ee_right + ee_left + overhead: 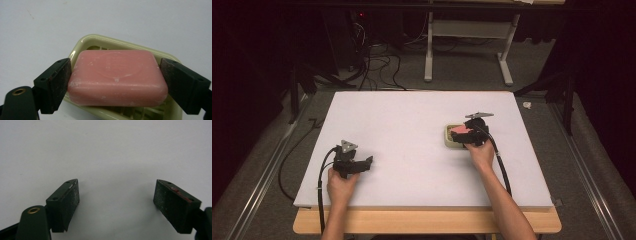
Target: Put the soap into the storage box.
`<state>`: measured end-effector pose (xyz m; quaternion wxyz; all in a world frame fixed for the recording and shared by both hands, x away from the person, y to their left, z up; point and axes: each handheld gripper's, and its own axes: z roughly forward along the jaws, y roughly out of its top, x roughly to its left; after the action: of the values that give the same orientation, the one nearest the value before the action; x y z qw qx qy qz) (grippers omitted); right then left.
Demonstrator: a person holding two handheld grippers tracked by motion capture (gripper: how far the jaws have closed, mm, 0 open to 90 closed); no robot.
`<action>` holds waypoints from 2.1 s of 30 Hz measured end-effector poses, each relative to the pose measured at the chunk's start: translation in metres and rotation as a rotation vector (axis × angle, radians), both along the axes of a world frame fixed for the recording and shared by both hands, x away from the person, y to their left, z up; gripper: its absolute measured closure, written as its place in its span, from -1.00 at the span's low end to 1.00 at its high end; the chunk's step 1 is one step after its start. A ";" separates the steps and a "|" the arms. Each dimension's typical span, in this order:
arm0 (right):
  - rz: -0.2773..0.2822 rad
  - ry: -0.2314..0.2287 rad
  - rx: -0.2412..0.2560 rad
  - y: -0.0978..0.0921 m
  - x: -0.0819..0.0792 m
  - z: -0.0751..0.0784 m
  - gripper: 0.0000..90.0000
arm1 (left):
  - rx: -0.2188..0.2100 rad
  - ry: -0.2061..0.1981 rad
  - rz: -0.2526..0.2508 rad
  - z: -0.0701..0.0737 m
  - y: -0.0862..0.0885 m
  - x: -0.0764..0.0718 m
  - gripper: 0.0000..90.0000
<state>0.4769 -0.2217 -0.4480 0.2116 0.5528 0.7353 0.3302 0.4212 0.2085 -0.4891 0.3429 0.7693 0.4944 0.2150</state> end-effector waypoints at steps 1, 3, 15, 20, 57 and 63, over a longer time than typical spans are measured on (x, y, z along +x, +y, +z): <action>0.002 -0.005 -0.001 0.000 0.000 0.000 -0.70 | 0.000 0.000 0.000 0.000 0.000 0.000 -0.52; 0.002 -0.009 0.000 0.000 -0.002 0.001 -0.70 | 0.000 0.000 0.000 0.000 0.000 0.000 -0.52; 0.018 -0.061 0.010 -0.005 -0.012 0.013 -0.68 | 0.000 0.000 0.000 0.000 0.000 0.000 -0.52; 0.023 -0.079 0.010 -0.008 -0.018 0.019 -0.67 | -0.001 0.001 0.000 0.000 0.000 0.000 -0.52; 0.015 -0.184 -0.002 -0.038 -0.048 0.052 -0.62 | -0.003 0.000 0.000 0.000 0.000 0.000 -0.52; 0.012 -0.185 -0.004 -0.042 -0.052 0.054 -0.62 | -0.002 0.000 0.000 0.000 0.000 0.000 -0.52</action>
<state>0.4249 -0.2641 -0.3939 0.2775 0.5149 0.7166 0.3798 0.4214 0.2087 -0.4892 0.3437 0.7689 0.4947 0.2144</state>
